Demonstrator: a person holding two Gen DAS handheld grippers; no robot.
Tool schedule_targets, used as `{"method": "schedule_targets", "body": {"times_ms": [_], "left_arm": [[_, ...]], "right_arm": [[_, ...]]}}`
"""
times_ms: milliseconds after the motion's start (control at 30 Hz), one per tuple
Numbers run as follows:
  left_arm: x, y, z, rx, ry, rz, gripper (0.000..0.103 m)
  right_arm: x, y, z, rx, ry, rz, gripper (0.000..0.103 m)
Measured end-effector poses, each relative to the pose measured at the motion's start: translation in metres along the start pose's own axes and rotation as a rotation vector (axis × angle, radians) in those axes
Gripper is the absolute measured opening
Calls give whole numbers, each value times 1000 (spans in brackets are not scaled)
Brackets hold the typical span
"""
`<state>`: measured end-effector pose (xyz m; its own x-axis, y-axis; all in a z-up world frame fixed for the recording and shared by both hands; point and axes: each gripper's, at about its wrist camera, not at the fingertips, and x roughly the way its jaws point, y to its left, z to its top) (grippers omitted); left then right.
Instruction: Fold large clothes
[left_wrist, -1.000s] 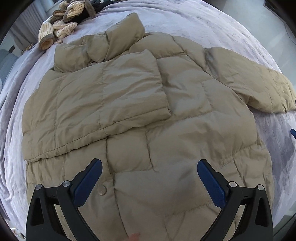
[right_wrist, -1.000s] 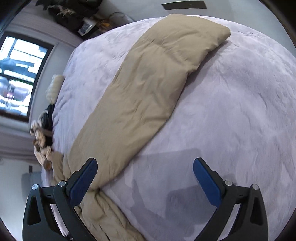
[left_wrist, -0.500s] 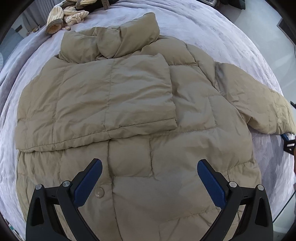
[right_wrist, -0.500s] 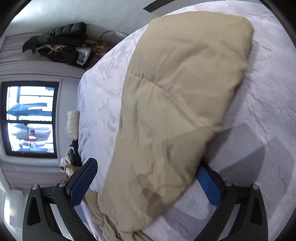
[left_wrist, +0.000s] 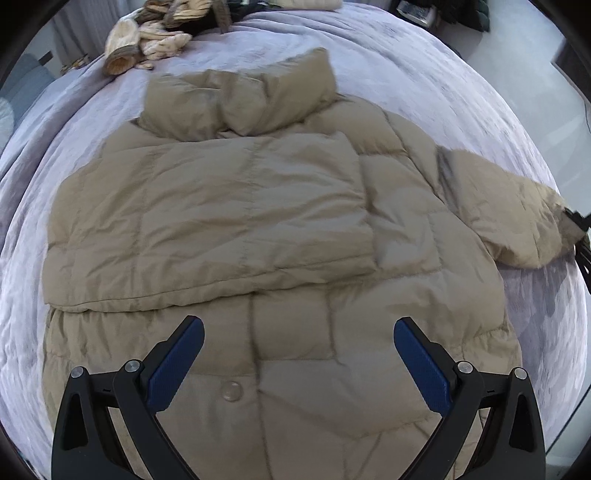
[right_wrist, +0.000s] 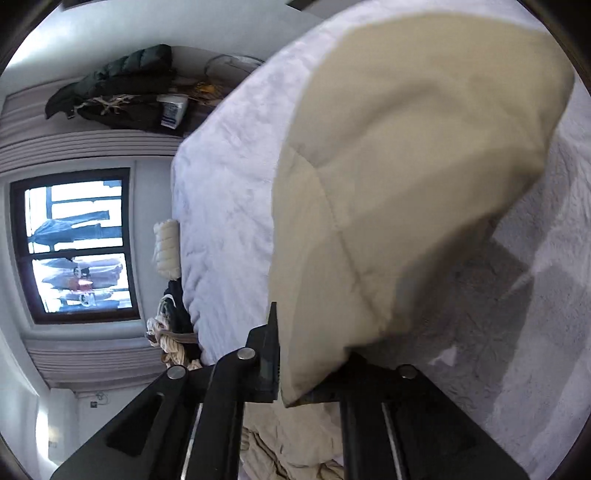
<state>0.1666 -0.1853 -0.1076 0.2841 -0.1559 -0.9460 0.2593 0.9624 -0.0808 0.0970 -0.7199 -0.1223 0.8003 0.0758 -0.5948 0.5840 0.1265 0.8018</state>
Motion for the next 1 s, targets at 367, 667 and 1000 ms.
{"method": "schedule_targets", "body": {"times_ms": [367,667,1000], "left_arm": [[-10,69,11,-126,-53,-3,103],[-19,140,15,-227,-115,54,103],[-13,203,1,-331,-123,104,103]], "right_arm": [[22,170,-96,-519,73,91,8],[91,260,-281,-1040,215,86,8],[194,190,-441,-1359,400,-211,8]]}}
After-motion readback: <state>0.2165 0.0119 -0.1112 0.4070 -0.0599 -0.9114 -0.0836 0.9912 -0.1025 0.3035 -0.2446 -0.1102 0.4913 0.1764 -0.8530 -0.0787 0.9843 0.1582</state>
